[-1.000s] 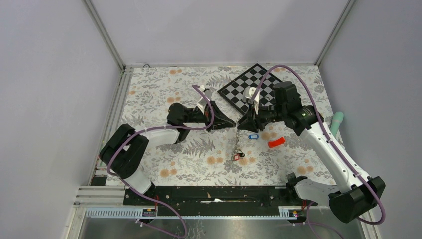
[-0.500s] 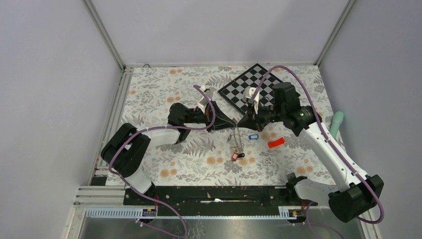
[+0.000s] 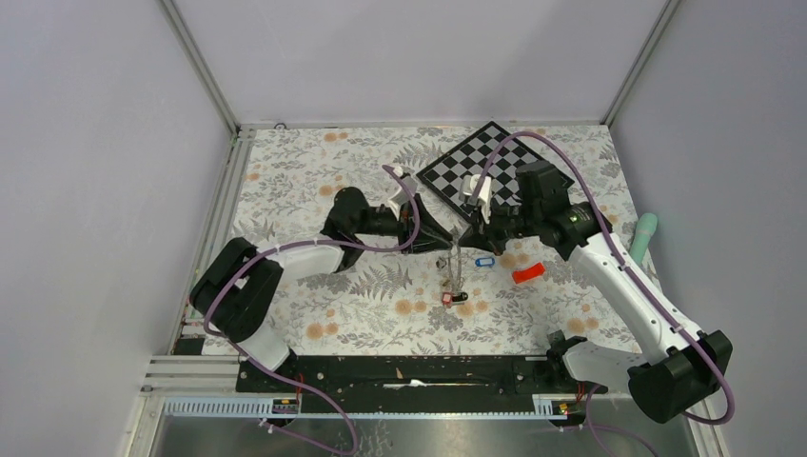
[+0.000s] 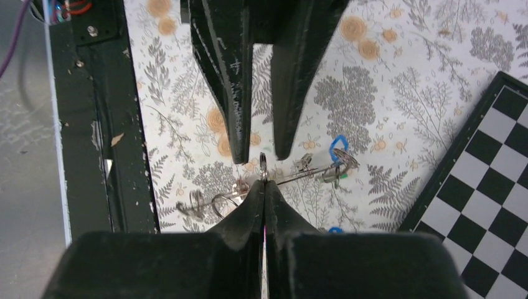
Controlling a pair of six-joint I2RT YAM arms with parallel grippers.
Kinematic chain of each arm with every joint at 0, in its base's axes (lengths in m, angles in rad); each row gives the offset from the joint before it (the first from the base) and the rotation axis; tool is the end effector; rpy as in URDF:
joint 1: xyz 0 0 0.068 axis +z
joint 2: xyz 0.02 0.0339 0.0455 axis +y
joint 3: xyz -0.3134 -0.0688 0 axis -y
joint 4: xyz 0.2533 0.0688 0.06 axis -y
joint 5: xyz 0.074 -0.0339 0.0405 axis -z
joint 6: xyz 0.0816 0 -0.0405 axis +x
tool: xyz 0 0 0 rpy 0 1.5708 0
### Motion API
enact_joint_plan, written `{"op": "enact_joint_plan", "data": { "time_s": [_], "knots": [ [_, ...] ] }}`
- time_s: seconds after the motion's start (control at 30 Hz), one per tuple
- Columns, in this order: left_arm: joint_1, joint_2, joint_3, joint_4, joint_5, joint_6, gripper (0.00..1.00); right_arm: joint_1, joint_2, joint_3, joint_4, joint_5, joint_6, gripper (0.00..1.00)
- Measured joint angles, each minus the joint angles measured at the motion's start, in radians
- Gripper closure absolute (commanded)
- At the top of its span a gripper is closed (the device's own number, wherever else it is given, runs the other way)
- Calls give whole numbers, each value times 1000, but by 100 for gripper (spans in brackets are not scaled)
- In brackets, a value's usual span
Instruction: Put the keys on the keyring
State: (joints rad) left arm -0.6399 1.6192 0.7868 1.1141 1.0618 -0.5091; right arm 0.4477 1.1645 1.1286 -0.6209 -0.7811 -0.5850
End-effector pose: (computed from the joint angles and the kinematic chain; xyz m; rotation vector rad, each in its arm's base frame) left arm 0.2457 -0.2717 0.3112 1.1005 1.2334 -1.5838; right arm 0.2058 0.1626 0.3717 -1.3864 1.5932 0.7804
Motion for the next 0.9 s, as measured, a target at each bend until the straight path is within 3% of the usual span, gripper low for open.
{"op": "enact_joint_plan", "data": {
  "time_s": [0.27, 0.4, 0.6, 0.9],
  "knots": [
    [3, -33, 213, -634, 7, 513, 60, 38, 21, 39, -71, 137, -54, 100],
    [3, -36, 264, -814, -5, 686, 60, 49, 36, 56, -97, 174, -55, 100],
    [-8, -35, 285, -939, 3, 794, 60, 54, 67, 73, -108, 198, -47, 100],
    [-29, -32, 286, -937, 42, 789, 62, 55, 71, 73, -108, 212, -34, 100]
  ]
}}
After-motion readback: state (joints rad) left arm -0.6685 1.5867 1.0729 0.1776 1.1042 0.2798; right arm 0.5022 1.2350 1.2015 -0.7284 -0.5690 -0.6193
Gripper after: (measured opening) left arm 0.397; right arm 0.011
